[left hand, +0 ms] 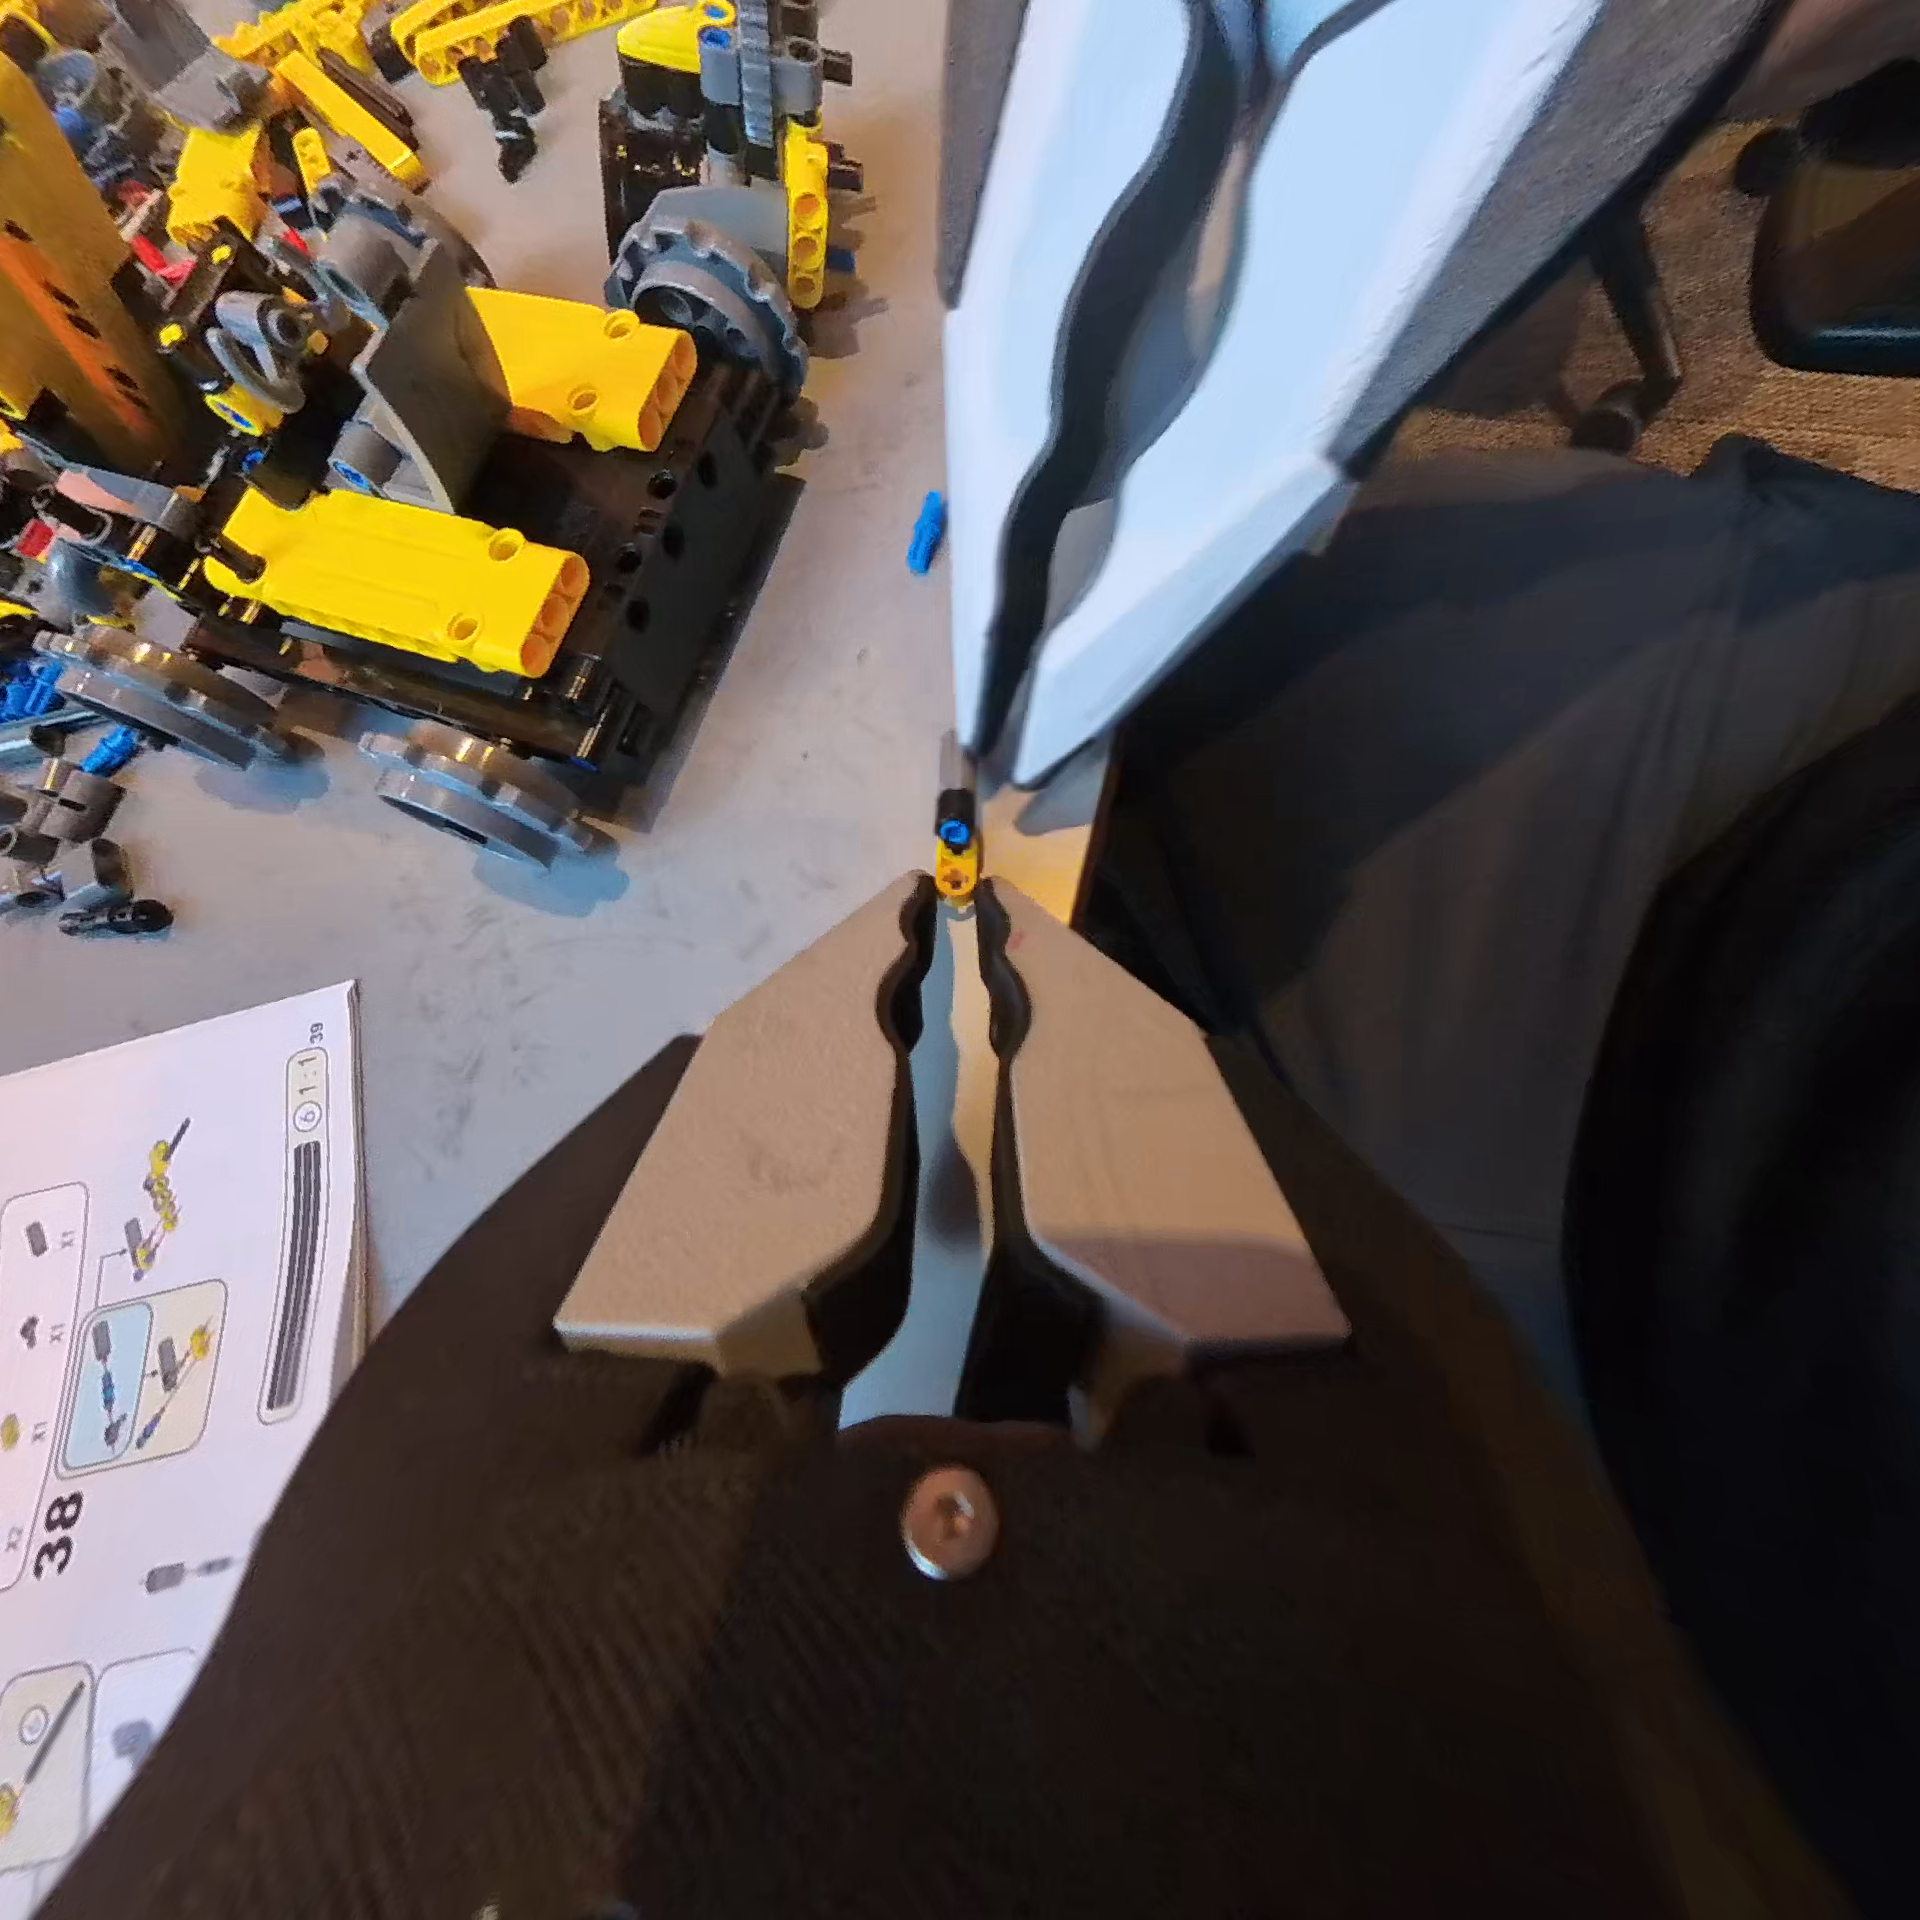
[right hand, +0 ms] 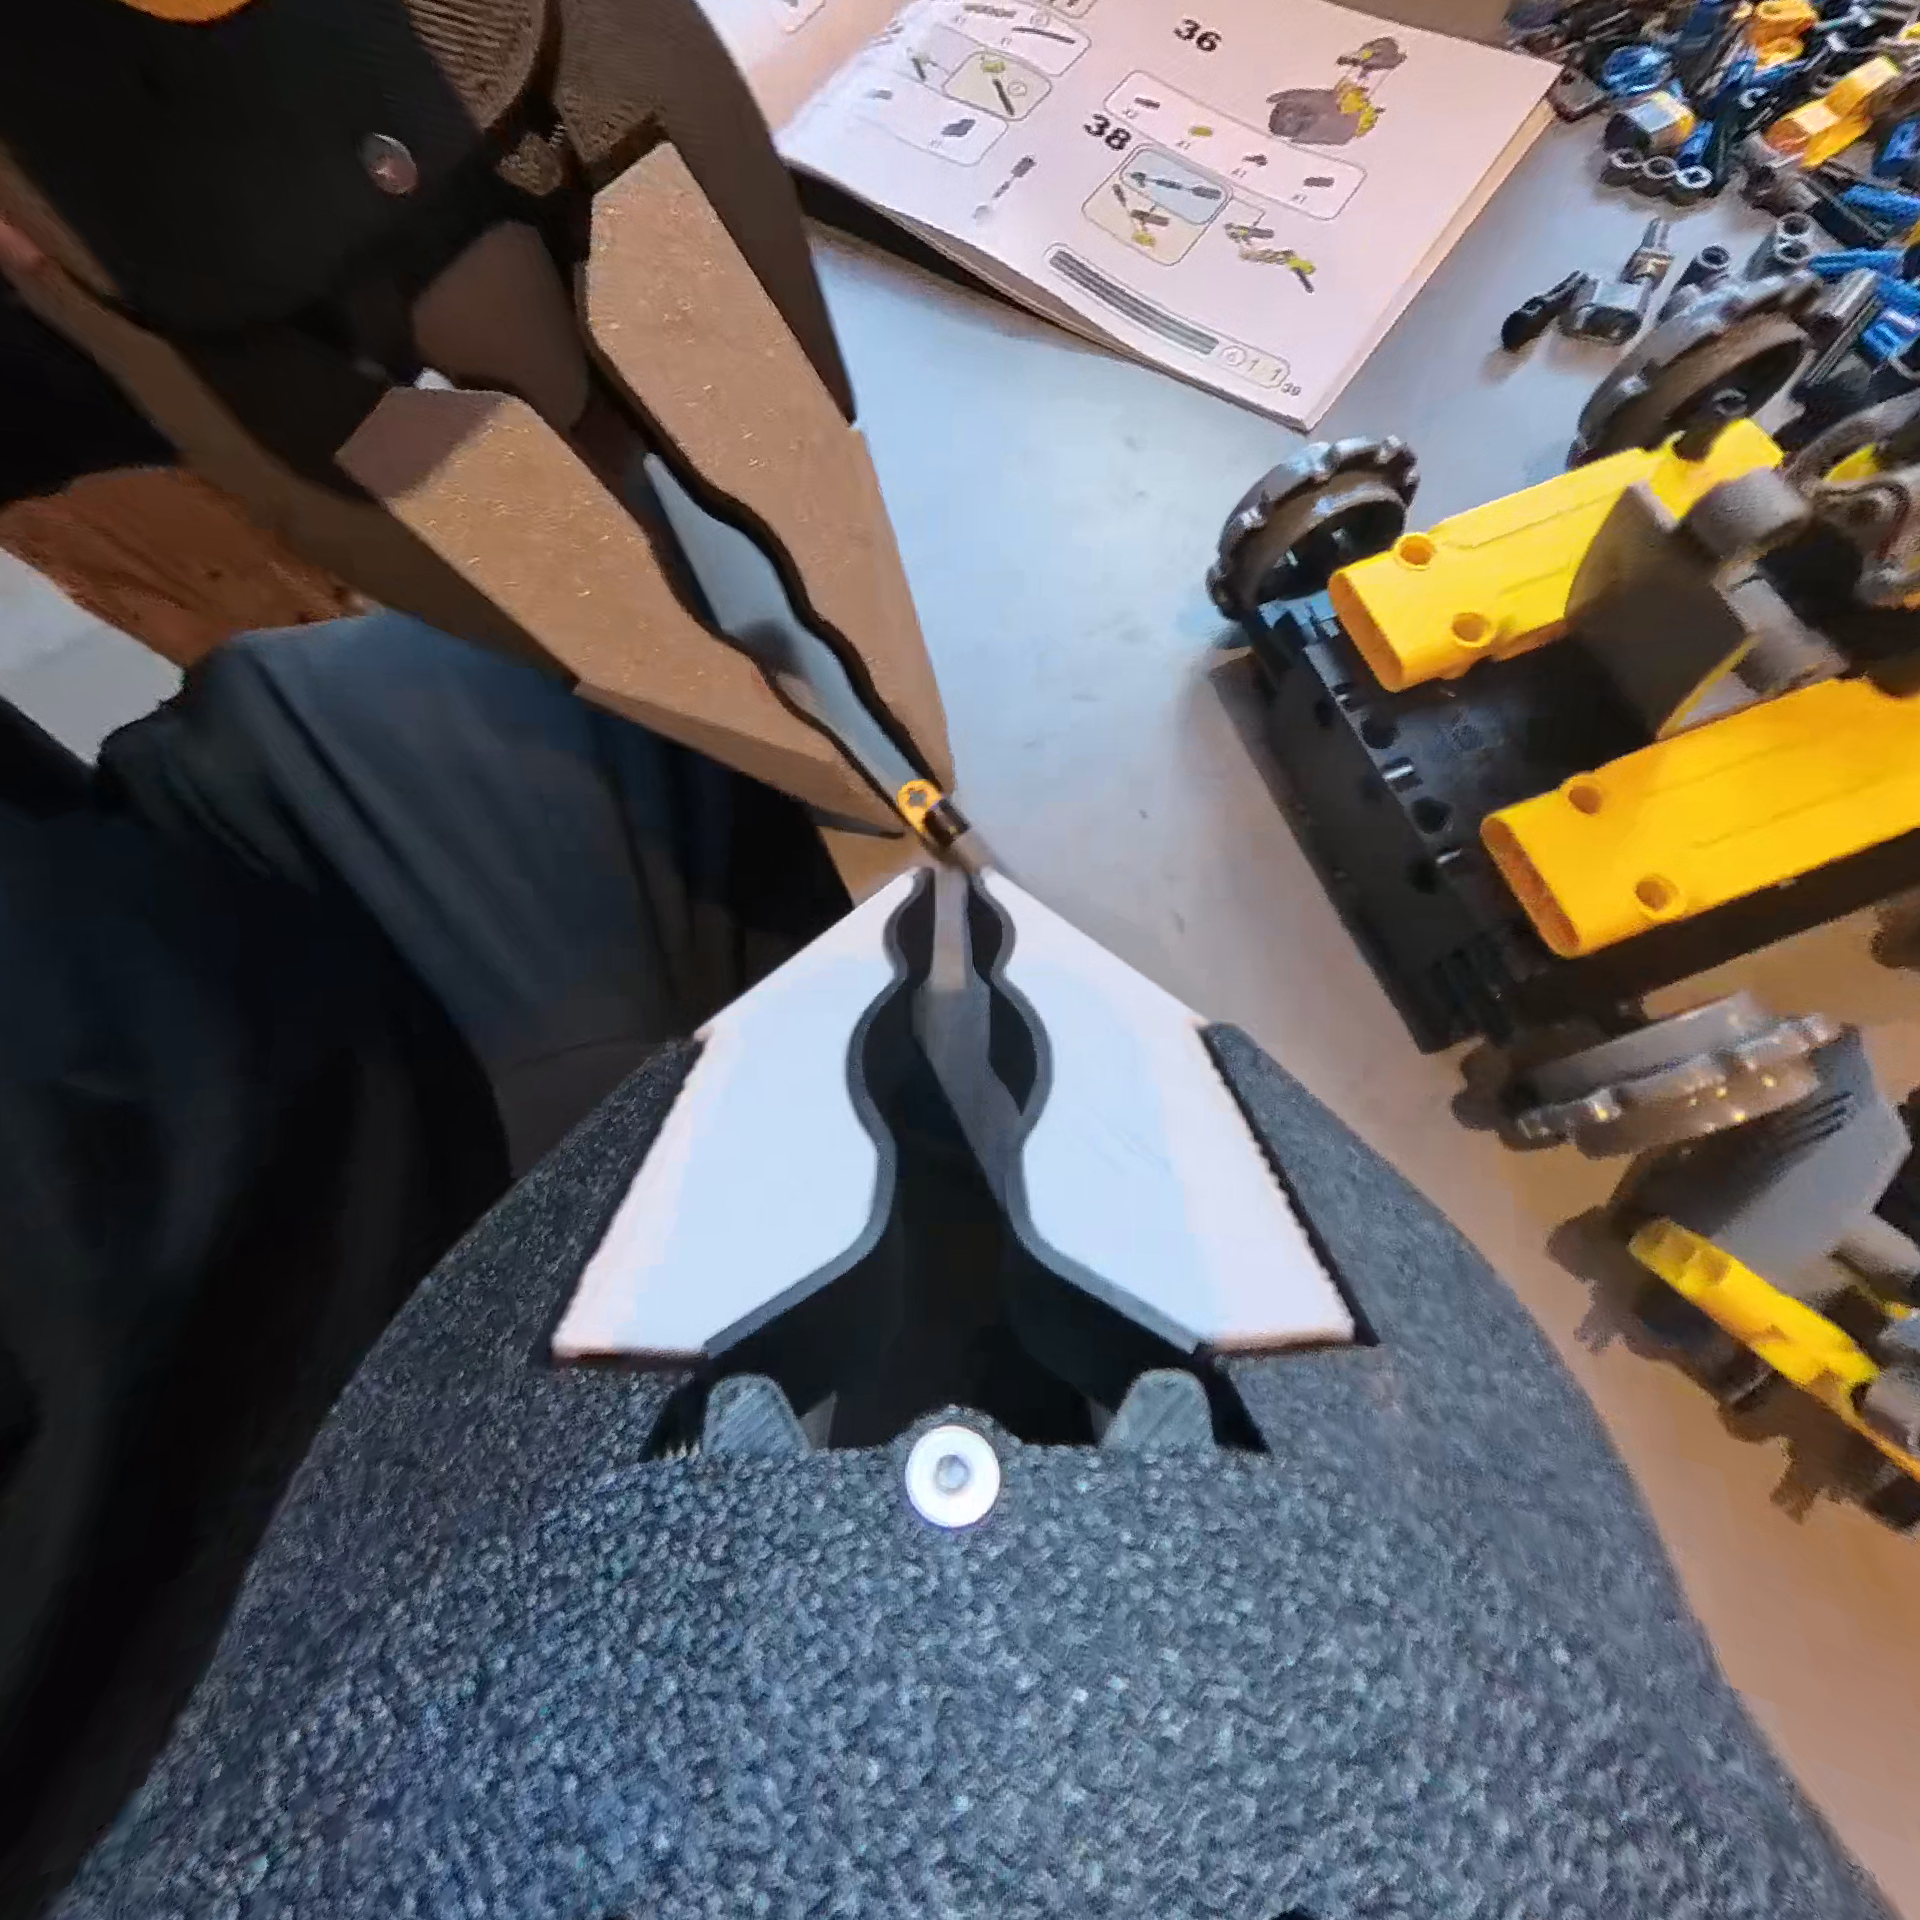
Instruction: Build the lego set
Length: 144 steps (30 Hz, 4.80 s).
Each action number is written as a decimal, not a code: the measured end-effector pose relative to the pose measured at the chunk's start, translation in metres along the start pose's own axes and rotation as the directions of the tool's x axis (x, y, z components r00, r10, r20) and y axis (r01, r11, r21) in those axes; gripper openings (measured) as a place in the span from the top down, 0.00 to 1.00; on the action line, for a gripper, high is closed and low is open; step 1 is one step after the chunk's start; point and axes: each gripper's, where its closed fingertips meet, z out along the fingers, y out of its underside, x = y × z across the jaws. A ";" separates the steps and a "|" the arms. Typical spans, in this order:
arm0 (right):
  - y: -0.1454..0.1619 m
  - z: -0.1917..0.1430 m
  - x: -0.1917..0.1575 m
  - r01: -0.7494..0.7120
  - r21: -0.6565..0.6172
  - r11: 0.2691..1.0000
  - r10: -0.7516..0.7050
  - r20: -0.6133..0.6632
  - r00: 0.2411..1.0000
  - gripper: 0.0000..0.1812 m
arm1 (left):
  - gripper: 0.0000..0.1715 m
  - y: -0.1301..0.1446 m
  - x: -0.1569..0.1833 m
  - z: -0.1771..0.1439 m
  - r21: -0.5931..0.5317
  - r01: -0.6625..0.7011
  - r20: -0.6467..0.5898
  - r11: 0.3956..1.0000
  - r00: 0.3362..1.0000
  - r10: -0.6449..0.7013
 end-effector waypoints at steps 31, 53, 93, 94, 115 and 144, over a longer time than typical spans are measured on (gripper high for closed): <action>0.007 0.006 0.002 0.011 -0.027 1.000 -0.011 0.008 1.000 0.98 | 0.85 -0.004 -0.007 -0.007 0.063 -0.437 -0.130 0.897 0.888 0.442; -0.001 -0.024 0.006 -0.337 0.031 0.941 0.319 0.250 0.914 0.98 | 0.97 -0.014 0.000 -0.003 0.146 -0.408 -0.053 0.901 0.906 0.419; -0.013 -0.028 0.000 0.174 -0.059 0.983 -0.168 0.100 0.981 0.98 | 0.94 -0.040 0.007 -0.005 0.111 -0.163 -0.234 0.980 0.955 0.185; -0.013 -0.028 -0.001 0.186 -0.061 0.981 -0.180 0.097 0.979 0.98 | 0.95 -0.041 0.008 -0.006 0.118 -0.158 -0.244 0.980 0.952 0.183; -0.081 -0.095 -0.017 -0.004 0.465 0.885 -0.125 0.246 0.961 0.95 | 0.98 -0.118 0.008 -0.068 0.671 -0.148 0.046 0.726 0.986 0.158; -0.012 -0.002 0.023 0.097 -0.012 0.995 -0.096 0.057 0.994 0.98 | 0.97 0.000 -0.016 0.007 -0.086 0.019 -0.151 0.996 0.988 -0.032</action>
